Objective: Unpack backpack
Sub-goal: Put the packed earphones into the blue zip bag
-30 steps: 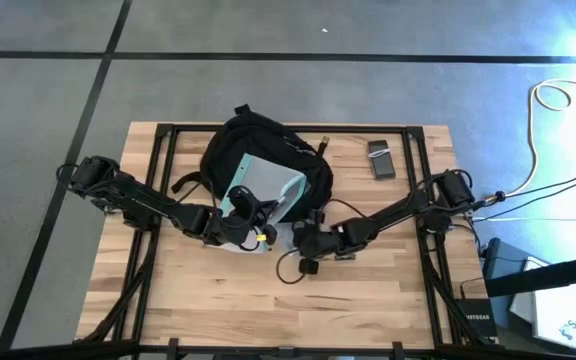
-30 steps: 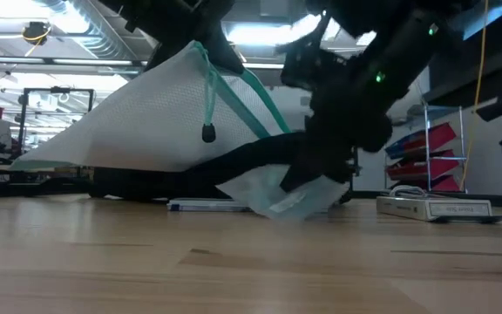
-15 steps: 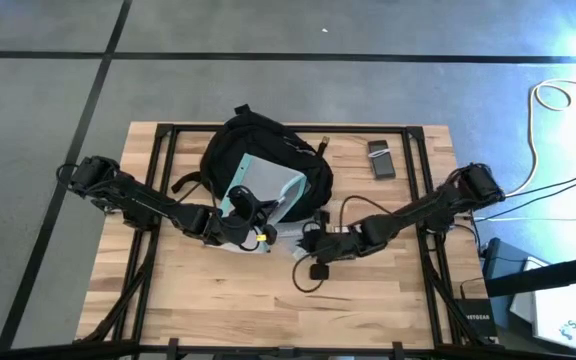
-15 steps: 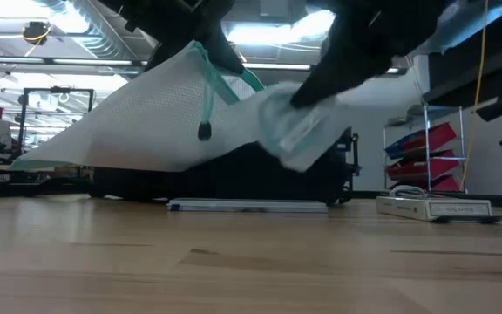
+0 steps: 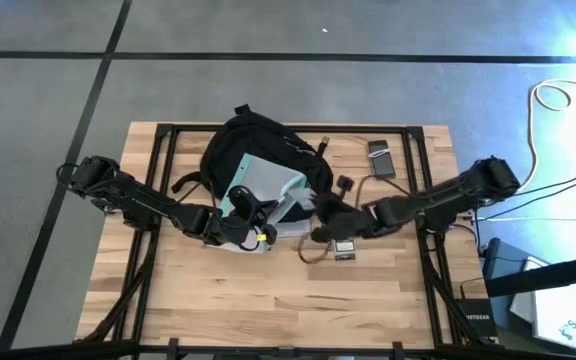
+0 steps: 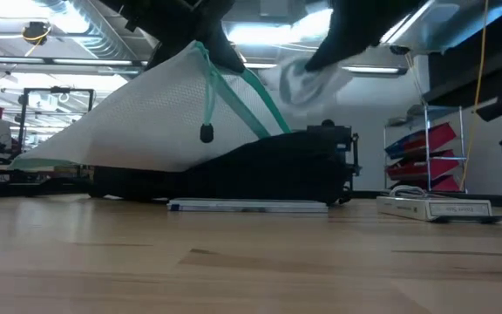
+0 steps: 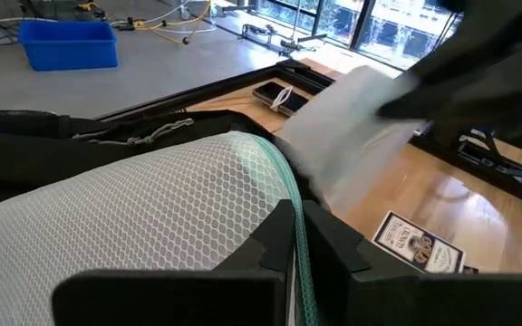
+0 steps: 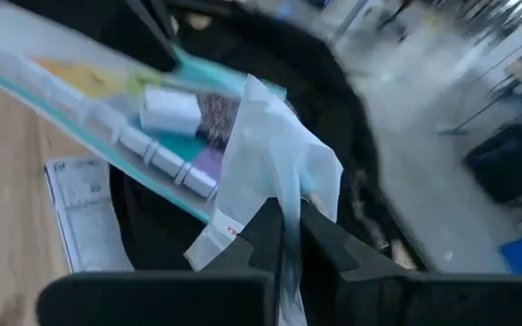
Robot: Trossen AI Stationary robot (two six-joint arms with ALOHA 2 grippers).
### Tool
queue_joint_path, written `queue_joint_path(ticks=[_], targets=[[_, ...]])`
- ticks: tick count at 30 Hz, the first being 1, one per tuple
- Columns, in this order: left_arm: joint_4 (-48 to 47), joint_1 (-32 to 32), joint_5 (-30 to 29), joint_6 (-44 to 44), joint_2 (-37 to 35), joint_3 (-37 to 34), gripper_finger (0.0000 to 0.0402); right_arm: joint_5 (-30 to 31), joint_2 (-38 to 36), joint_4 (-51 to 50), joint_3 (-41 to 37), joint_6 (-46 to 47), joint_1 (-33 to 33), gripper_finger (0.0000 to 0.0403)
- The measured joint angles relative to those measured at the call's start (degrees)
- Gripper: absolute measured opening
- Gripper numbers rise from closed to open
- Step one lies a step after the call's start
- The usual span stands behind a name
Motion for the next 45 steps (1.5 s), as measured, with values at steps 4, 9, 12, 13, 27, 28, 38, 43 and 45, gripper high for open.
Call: queue_joint_path(ticks=[4, 9, 12, 13, 27, 28, 38, 43, 45], targets=[[0.0, 0.0, 0.0, -0.2, 0.0, 0.0, 0.0006, -2.5, 3.4, 0.9, -0.1, 0.1, -3.2, 0.0001], [0.0, 0.0, 0.0, -0.2, 0.0, 0.0, 0.0006, -11.0, 7.5, 11.5, -0.1, -3.9, -7.2, 0.0001], [0.0, 0.0, 0.0, -0.2, 0.0, 0.0, 0.0006, -11.6, 9.5, 19.8, -0.1, -8.0, -8.1, 0.0], [0.0, 0.0, 0.0, -0.2, 0.0, 0.0, 0.0006, -12.4, 10.0, 21.6, -0.1, -8.9, -8.3, 0.0], [-0.1, 0.0, 0.0, -0.2, 0.0, 0.0, 0.0006, -17.2, 15.9, 36.6, -0.1, -11.0, -11.6, 0.0001], [-0.1, 0.0, -0.1, -0.2, 0.0, 0.0, 0.0006, -18.3, 15.9, 38.5, -0.1, -11.1, -11.6, 0.0001], [-1.0, -0.1, 0.0, -0.2, 0.0, 0.0, 0.0006, -9.5, 9.1, 29.1, -0.2, -15.7, -10.3, 0.0004], [-1.3, 0.3, 0.0, -0.2, 0.0, 0.0, 0.0006, -11.4, 10.6, 33.9, -0.1, -16.6, -10.8, 0.0004], [-1.4, 0.3, 0.0, -0.6, 0.0, 0.0, 0.0006, -12.9, 12.7, 36.2, -0.1, -16.3, -11.1, 0.0005]])
